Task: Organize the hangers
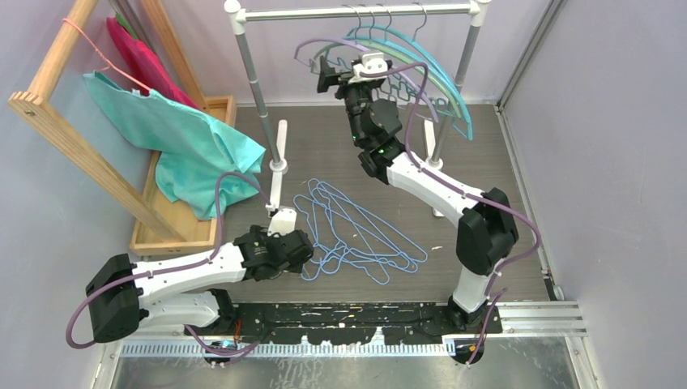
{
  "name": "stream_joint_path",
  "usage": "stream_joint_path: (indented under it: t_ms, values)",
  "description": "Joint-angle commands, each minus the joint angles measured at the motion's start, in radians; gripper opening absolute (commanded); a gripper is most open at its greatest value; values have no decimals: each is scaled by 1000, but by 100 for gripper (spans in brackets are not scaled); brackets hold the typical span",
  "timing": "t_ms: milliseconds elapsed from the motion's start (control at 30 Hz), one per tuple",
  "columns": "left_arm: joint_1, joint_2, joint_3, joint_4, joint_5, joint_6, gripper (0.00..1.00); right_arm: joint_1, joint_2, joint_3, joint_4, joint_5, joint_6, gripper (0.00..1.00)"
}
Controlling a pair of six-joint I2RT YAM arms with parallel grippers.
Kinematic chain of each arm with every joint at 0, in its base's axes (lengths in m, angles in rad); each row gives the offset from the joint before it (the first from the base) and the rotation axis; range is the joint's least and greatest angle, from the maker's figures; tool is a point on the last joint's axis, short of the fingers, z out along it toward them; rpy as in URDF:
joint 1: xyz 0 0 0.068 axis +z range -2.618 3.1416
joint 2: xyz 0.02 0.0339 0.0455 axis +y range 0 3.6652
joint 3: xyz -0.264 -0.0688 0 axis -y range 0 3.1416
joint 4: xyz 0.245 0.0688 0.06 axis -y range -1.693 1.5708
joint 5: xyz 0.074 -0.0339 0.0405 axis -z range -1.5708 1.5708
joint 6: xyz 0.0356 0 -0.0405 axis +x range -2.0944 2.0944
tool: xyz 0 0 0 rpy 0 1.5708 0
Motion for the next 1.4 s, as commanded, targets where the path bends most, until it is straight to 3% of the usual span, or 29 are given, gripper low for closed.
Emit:
stream_joint_path:
  t_ms: [0, 967, 1367]
  values:
    - [1, 2, -5, 22, 2, -10, 98, -30, -125, -67, 111, 108, -42, 99]
    - [1, -4, 6, -24, 16, -61, 98, -382, -376, -320, -59, 327, 155, 99]
    - [1, 7, 16, -24, 15, -64, 98, -441, -479, -393, -194, 131, 257, 99]
